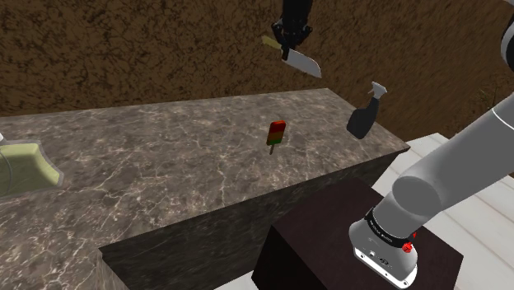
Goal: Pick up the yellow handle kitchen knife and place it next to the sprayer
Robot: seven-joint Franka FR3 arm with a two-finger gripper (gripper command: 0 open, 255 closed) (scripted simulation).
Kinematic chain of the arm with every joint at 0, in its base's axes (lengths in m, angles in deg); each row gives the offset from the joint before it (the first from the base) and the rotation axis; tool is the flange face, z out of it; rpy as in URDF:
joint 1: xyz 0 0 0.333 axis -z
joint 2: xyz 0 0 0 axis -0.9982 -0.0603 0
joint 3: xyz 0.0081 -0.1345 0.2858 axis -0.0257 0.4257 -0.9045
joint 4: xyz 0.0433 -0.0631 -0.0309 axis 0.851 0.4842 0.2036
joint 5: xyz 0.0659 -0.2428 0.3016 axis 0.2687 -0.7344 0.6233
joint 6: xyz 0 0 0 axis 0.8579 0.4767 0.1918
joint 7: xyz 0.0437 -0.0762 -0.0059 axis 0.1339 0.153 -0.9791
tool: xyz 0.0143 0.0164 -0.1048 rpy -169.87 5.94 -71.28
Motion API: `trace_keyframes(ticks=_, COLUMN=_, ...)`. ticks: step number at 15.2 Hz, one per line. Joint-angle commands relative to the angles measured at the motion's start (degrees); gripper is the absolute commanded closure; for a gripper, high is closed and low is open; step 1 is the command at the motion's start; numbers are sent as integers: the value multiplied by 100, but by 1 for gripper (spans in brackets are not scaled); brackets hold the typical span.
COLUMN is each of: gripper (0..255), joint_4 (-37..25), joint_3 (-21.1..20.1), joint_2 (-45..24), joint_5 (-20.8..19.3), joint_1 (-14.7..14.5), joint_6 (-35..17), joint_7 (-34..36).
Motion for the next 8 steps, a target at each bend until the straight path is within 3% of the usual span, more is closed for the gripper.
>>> trace_keyframes(ticks=1, gripper=255, joint_4=58, joint_3=189, joint_2=80, joint_5=-9, joint_1=131, joint_6=32, joint_7=-330)
trace_keyframes(ticks=8, gripper=255, joint_4=238, joint_3=791, joint_2=226, joint_5=-99, joint_1=537, joint_6=21, joint_7=-1340)
